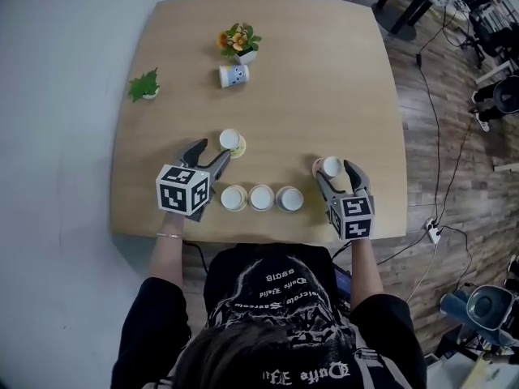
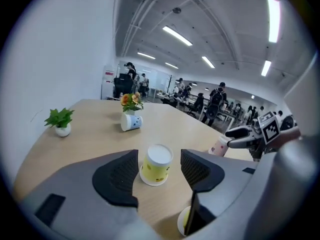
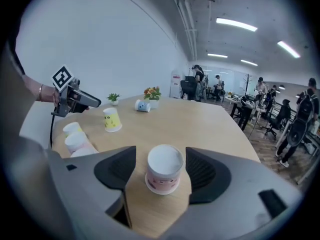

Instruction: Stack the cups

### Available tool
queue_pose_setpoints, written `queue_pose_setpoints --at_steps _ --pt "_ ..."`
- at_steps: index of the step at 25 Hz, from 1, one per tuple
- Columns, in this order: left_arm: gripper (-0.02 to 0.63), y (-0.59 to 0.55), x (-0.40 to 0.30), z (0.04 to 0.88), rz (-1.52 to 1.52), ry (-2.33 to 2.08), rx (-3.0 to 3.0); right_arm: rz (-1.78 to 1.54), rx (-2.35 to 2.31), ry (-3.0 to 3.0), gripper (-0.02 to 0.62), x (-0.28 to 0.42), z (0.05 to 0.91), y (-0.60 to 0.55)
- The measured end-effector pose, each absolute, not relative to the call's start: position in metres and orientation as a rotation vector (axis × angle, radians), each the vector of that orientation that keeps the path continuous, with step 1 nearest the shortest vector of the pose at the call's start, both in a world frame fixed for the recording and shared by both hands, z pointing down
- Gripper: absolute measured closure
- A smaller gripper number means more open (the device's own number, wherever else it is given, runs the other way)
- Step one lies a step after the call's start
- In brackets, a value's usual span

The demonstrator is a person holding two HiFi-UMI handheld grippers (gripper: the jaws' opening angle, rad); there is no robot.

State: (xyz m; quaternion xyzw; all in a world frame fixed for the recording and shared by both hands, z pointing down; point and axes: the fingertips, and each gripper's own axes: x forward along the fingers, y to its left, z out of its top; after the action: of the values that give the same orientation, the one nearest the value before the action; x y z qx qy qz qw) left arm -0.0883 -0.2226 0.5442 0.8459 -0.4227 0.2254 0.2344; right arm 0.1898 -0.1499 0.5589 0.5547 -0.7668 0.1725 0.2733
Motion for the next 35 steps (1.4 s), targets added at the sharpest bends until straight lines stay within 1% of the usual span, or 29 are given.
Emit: queue_pose_setpoints --at_steps 3,15,16,17,18,19,20,24,27,35 --pt "0.318 -0.235 -0.08 0.556 0.739 -1.124 2.357 0.493 1.485 -2.027 0.272 0.195 0.568 -0.153" --pt "0.318 -0.252 -0.06 0.59 0.922 -1.092 2.396 0.548 1.476 -1.958 0.273 0.201 0.587 -0.164" --pt "0.318 -0.252 -0.058 0.592 0.93 -1.078 2.397 0.547 1.471 -1.956 0.288 0.202 0.587 -0.164" --pt "0.318 -0.252 -0.057 0.594 0.932 -1.066 2.394 0.546 1.467 -1.955 0.319 0.202 0.587 -0.164" --pt "0.322 -0.253 -0.057 0.595 0.932 -1.06 2.39 0.547 1.465 -1.955 0.319 0.202 0.588 -0.165" --pt "0.344 -0.254 -0.057 0.595 0.93 -1.058 2.385 0.549 1.464 -1.957 0.321 0.201 0.588 -0.166" --pt "0.351 -0.255 -0.057 0.595 0.927 -1.055 2.383 0.55 1.464 -1.959 0.321 0.201 0.587 -0.167" --pt "0.356 -0.256 -0.059 0.587 0.899 -1.065 2.392 0.541 1.466 -1.977 0.322 0.199 0.581 -0.169" --pt "0.356 -0.254 -0.06 0.569 0.807 -1.058 2.407 0.529 1.454 -2.018 0.322 0.193 0.568 -0.171" --pt "0.356 -0.215 -0.064 0.51 0.628 -1.006 2.513 0.39 1.301 -2.205 0.322 0.147 0.511 -0.163"
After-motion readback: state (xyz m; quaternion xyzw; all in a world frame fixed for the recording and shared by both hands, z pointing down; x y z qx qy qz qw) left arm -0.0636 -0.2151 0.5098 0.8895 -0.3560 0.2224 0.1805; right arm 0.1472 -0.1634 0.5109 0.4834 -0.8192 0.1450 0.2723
